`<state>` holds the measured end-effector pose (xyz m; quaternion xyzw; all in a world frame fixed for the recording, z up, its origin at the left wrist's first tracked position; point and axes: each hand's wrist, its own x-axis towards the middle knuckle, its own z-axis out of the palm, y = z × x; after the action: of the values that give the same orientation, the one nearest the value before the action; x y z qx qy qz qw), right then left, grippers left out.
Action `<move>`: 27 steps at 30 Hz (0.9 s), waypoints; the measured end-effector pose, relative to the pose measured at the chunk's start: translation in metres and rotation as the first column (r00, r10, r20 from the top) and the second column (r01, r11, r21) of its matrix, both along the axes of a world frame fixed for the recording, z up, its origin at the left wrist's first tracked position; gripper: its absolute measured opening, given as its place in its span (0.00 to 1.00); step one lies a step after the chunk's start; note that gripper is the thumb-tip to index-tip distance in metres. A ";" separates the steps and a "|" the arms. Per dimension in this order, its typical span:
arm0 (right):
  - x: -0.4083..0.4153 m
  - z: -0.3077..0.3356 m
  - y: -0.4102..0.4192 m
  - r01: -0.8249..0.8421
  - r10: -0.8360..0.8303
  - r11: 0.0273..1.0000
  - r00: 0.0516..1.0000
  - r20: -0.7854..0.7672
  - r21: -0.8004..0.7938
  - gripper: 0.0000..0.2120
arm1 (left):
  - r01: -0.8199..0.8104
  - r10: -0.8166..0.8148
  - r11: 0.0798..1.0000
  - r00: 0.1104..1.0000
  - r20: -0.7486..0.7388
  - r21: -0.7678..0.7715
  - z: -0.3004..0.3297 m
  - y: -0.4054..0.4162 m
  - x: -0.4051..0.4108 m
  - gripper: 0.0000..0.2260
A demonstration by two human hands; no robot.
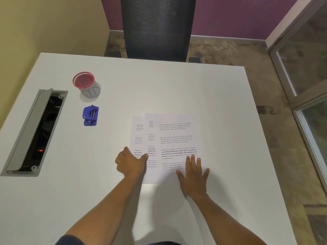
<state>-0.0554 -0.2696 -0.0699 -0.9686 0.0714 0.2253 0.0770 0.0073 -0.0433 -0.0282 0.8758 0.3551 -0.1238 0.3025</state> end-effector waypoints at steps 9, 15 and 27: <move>-0.006 0.000 0.010 -0.063 0.063 0.998 0.998 -0.009 0.023 0.36 | -0.053 0.048 0.994 0.997 -0.054 -0.094 -0.011 -0.022 0.002 0.38; -0.010 0.000 0.015 -0.072 0.072 0.997 0.997 0.000 0.027 0.36 | -0.089 0.074 0.978 0.993 -0.089 -0.186 -0.007 -0.020 0.006 0.33; -0.009 0.005 0.015 -0.095 0.095 0.995 0.995 -0.011 0.034 0.35 | -0.077 0.064 0.933 0.997 -0.049 -0.351 -0.002 -0.021 0.005 0.16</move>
<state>-0.0647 -0.2545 -0.0651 -0.9680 0.0219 0.2362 0.0821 0.0127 -0.0648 -0.0297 0.7917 0.3639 -0.1906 0.4522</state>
